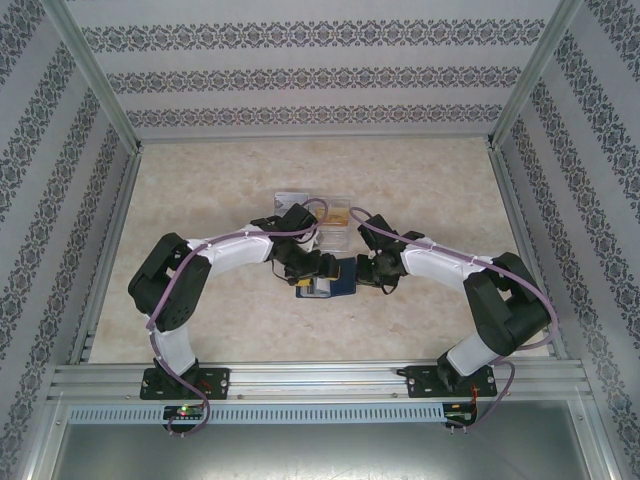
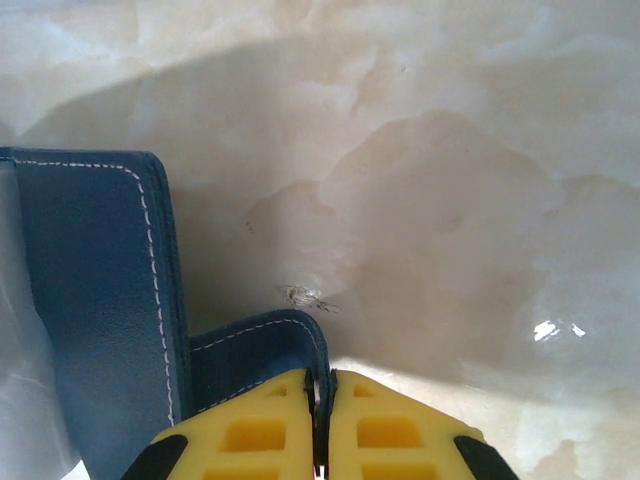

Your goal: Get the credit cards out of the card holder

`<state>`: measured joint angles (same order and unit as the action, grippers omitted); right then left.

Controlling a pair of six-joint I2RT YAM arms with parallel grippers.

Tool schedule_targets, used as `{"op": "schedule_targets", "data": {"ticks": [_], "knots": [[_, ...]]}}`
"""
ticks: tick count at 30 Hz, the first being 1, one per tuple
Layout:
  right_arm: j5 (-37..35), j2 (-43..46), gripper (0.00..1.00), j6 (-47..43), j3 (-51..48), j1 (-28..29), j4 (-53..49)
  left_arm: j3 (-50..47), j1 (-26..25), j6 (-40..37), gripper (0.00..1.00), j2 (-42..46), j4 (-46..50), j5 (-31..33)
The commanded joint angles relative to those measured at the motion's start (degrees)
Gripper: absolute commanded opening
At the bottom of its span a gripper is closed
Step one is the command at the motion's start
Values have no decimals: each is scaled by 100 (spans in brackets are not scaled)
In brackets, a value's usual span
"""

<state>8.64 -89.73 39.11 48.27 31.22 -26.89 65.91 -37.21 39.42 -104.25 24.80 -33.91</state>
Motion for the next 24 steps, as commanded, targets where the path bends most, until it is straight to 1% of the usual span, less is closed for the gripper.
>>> {"op": "schedule_targets", "data": {"ticks": [1, 4, 7, 11, 19, 24], "knots": [[76, -26, 9, 98, 95, -38, 12, 142, -93, -138, 75, 244, -157, -111], [75, -2, 9, 97, 95, -37, 9, 129, -98, -121, 75, 265, -270, -187], [74, 53, 9, 85, 79, -35, 25, 95, -126, -51, 76, 251, -533, -440], [142, 246, 12, -9, 29, -35, 71, 174, -204, -72, 78, 212, -656, -555], [-165, 723, 24, 179, -158, -68, 15, 394, -383, 77, 77, -19, -782, -419], [-440, 1337, 31, 367, -389, -119, -33, 379, -392, 146, 72, -26, -830, -233]]}}
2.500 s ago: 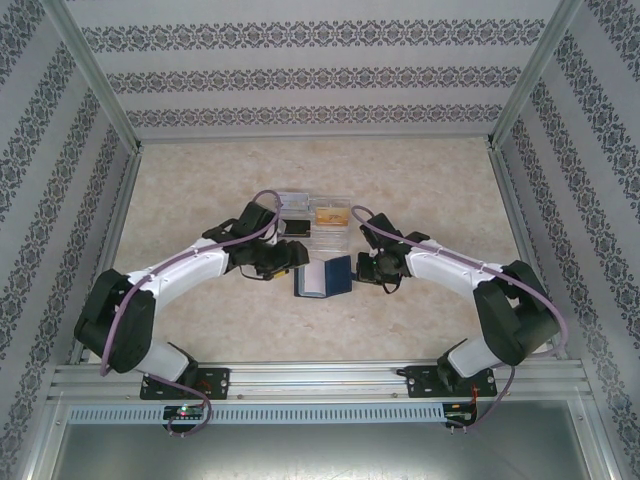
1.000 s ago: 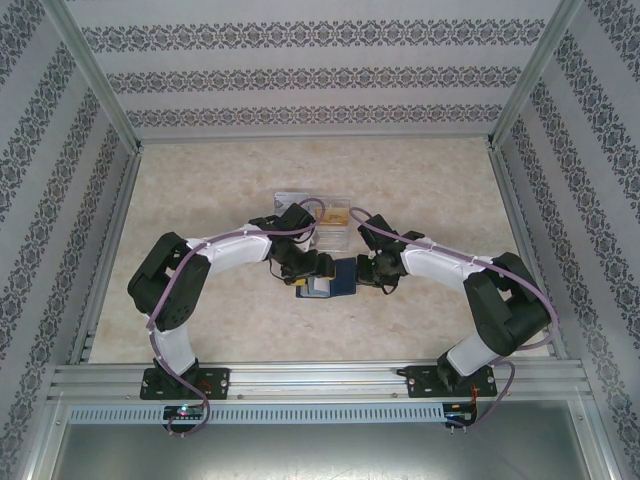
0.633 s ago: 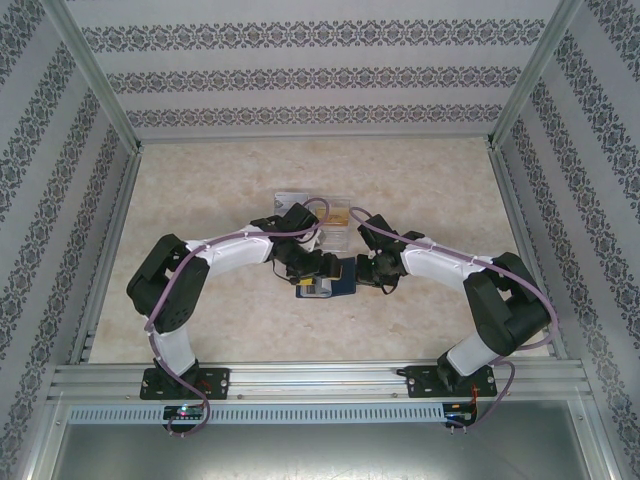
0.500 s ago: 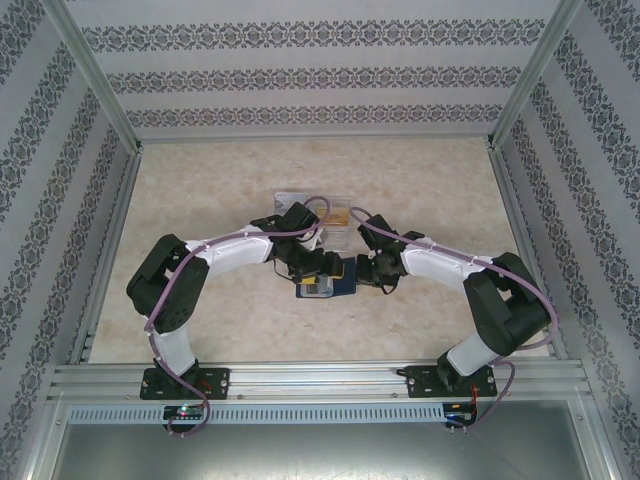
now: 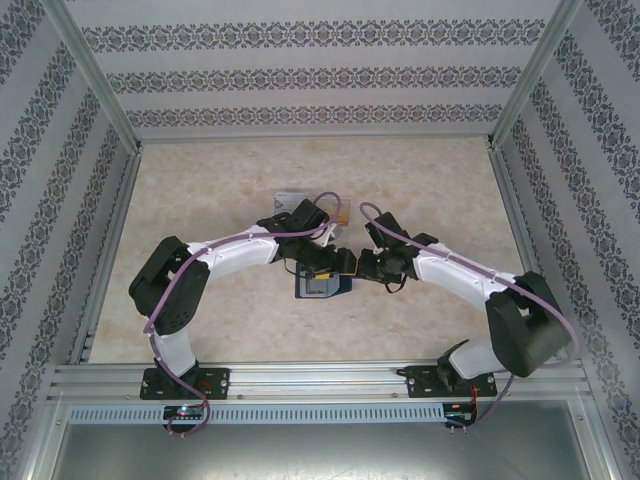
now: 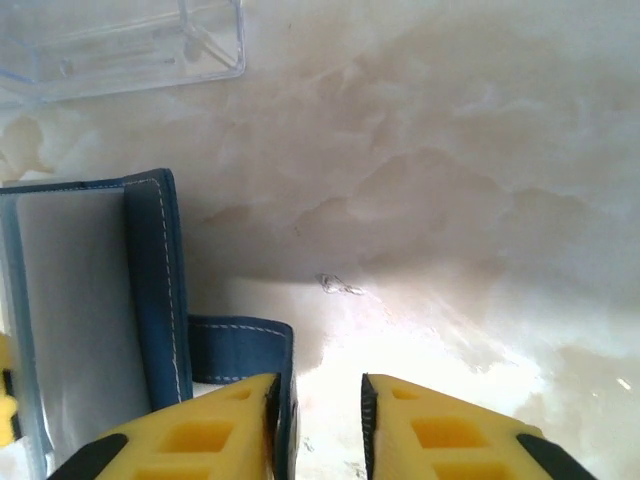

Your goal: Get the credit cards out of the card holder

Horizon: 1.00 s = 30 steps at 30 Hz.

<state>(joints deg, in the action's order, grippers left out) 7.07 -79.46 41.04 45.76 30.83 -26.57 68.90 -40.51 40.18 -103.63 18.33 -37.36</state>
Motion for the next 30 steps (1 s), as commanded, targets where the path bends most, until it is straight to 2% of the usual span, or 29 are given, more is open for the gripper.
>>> {"op": "schedule_targets", "data": {"ticks": [1, 6, 13, 21, 26, 30], "knots": [[-302, 440, 32, 207, -182, -86, -76, 71, -62, 80, 69, -74, -212, 115], [-261, 944, 35, 345, -333, -95, -59, 89, -62, 104, 61, -170, -292, 117], [-111, 1247, 34, 561, -462, -62, 47, 248, -62, 162, 54, -540, -418, -16], [-195, 1184, 27, 756, -427, 251, 165, 492, -67, 19, 35, -1014, -181, 88], [-217, 891, 10, 982, -429, 490, 282, 442, -62, 123, 18, -1012, -132, 258], [-192, 561, 4, 1138, -445, 662, 471, 394, -64, 238, 8, -954, -204, 248]]}}
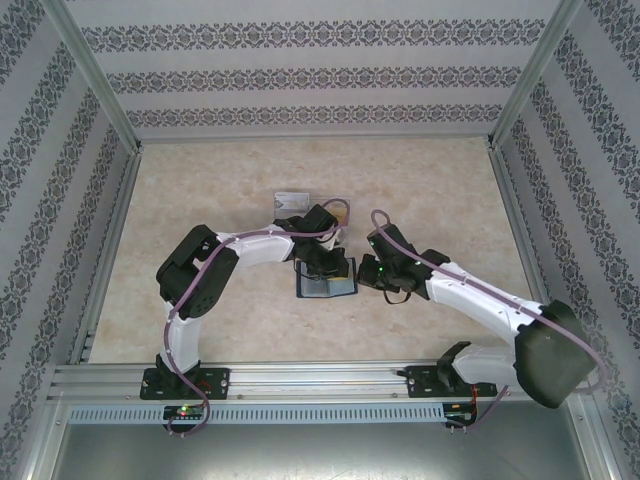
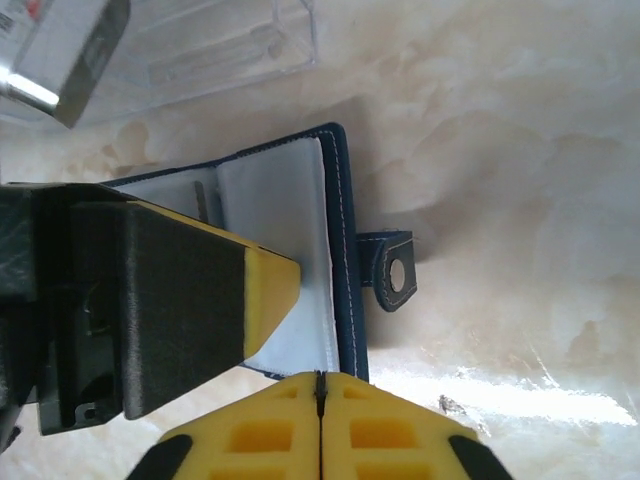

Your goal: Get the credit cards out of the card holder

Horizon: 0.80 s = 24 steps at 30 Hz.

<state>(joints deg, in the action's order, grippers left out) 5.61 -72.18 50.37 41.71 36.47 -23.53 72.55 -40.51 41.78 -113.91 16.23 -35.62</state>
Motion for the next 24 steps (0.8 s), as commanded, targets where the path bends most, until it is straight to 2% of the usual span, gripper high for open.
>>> {"op": "schedule_targets", "data": {"ticks": [1, 7, 12, 19, 24], "knots": [[-13, -242, 3, 232, -49, 115, 249, 31, -62, 82, 6, 98, 11, 69], [297, -661, 0, 251, -117, 140, 778, 75, -62, 141, 0, 322, 98, 81], [514, -898, 0, 350, -395, 105, 1308, -198, 4, 689, 1, 660, -188, 176], [519, -1108, 0, 144, -440, 65, 1292, -732, 351, 903, 16, 1384, 421, 907], [550, -1205, 0, -28, -359, -3, 1164, -951, 516, 747, 32, 1736, 999, 1476]]}}
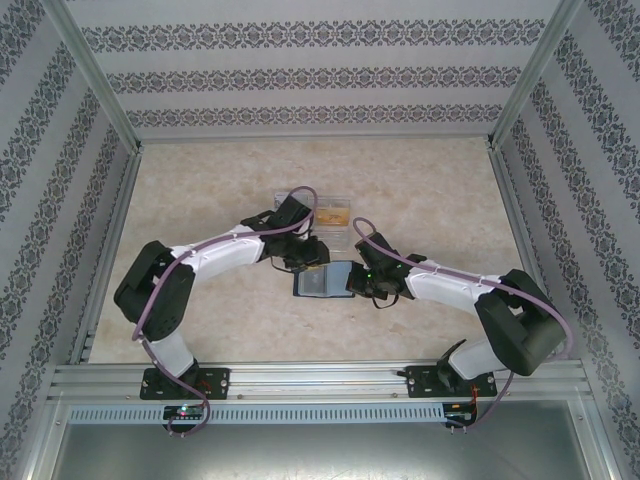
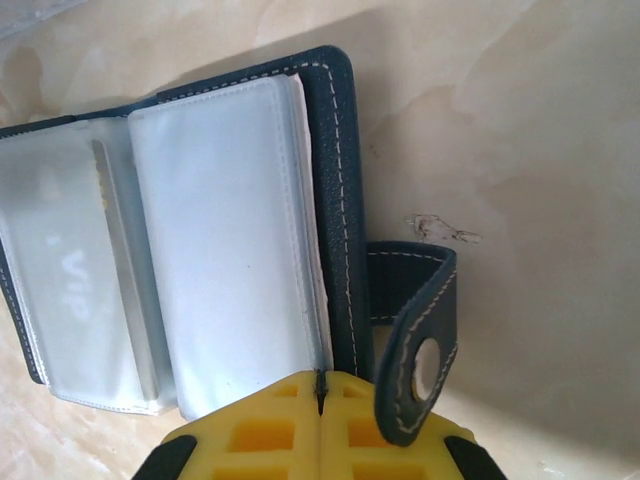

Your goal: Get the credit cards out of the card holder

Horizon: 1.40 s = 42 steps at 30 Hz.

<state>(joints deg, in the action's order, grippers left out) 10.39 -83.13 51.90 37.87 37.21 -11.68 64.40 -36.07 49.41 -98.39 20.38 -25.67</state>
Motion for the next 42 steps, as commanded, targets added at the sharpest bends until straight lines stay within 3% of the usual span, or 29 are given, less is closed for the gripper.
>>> {"op": "schedule_targets", "data": {"ticks": [1, 7, 42], "knots": [[72, -122, 0, -219, 44, -76, -45, -146, 81, -42, 34, 195, 645, 510], [50, -227, 0, -326, 116, -108, -101, -144, 92, -143, 39, 19, 919, 648], [19, -554, 0, -251, 151, -77, -133, -290, 92, -241, 44, -379, 145, -347]]}}
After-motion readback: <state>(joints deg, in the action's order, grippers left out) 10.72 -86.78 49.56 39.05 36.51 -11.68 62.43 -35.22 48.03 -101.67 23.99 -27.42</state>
